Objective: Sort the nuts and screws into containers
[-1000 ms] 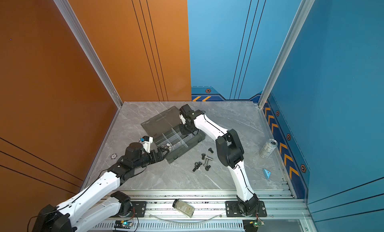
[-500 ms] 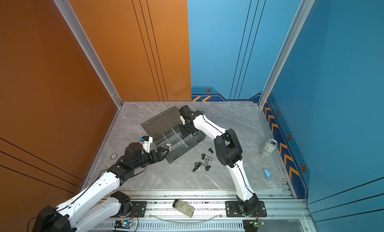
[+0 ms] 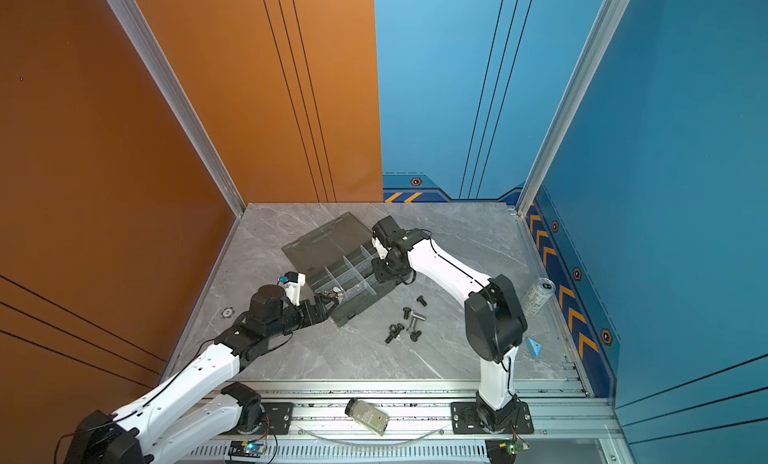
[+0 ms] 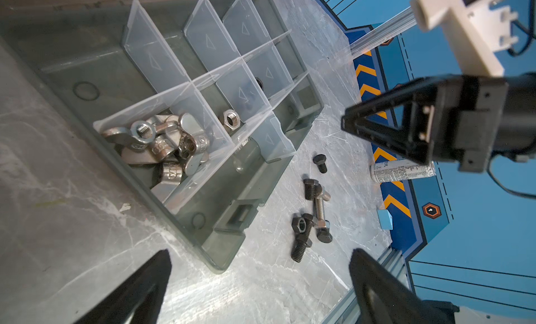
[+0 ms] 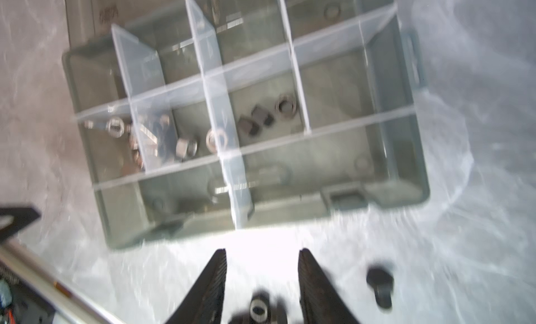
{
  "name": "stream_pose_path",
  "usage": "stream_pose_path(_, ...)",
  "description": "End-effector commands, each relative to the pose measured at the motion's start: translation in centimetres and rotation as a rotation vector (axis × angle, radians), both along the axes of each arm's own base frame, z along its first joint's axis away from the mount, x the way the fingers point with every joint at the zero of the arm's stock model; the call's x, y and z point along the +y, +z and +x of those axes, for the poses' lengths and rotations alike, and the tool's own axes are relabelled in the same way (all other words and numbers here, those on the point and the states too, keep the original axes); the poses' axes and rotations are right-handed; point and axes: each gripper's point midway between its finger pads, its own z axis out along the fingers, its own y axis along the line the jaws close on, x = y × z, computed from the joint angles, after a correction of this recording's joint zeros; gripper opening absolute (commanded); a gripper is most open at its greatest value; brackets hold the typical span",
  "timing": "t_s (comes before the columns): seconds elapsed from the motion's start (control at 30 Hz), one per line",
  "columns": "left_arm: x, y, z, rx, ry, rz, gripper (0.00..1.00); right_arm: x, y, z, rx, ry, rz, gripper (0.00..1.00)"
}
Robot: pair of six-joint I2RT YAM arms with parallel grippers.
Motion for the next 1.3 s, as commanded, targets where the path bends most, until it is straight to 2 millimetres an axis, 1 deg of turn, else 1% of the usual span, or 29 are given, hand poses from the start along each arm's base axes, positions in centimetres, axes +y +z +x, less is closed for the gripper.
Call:
stream_pose_path(0.0, 0.1, -0.1, 0.0, 0.014, -0.001, 0.004, 0.98, -1.0, -1.5, -3.2, 0.068, 0.031, -0.023, 0.44)
stream_pose_path(0.1, 0.0, -0.1, 0.1, 0.016, -0.004, 0.005, 0.98, -1.7, -2.5, -5.1, 0.099, 0.048, -0.043, 0.44)
stream_pose_path(0.2, -0.1, -0.1, 0.2, 0.017, -0.007, 0.007, 0.98, -2.0, -3.6, -6.4, 0.127, 0.059, -0.063, 0.44)
stream_pose_path(0.3, -0.2, -0.2, 0.3, 0.022, -0.011, 0.006, 0.98, -2.0, -4.8, -7.3, 0.153, 0.070, -0.086, 0.44)
stream_pose_path(0.37, -0.2, -0.4, 0.2, 0.026, -0.012, 0.009, 0.98, -2.2, -5.7, -7.5, 0.167, 0.066, -0.101, 0.44)
stream_pose_path(0.4, -0.2, -0.4, 0.2, 0.026, -0.011, 0.008, 0.97, -1.6, -6.1, -8.3, 0.172, 0.092, -0.109, 0.44)
stream_pose_path(0.5, -0.2, -0.4, 0.2, 0.026, -0.010, 0.008, 0.98, -1.5, -7.3, -8.8, 0.190, 0.095, -0.127, 0.44)
stream_pose_path(0.73, 0.0, -0.4, 0.1, 0.027, -0.005, 0.012, 0.98, -1.2, -8.8, -9.6, 0.212, 0.093, -0.136, 0.44)
stream_pose_path(0.9, -0.1, -0.5, 0.1, 0.027, -0.007, 0.012, 0.98, -1.1, -9.6, -9.7, 0.220, 0.089, -0.150, 0.44)
stream_pose_path(1.07, 0.0, -0.5, 0.0, 0.026, -0.006, 0.012, 0.98, -1.1, -10.3, -9.6, 0.231, 0.077, -0.164, 0.44)
stream_pose_path(1.27, 0.1, -0.1, -0.1, 0.014, -0.001, 0.005, 0.98, -1.8, -11.3, -9.6, 0.240, 0.060, -0.201, 0.44)
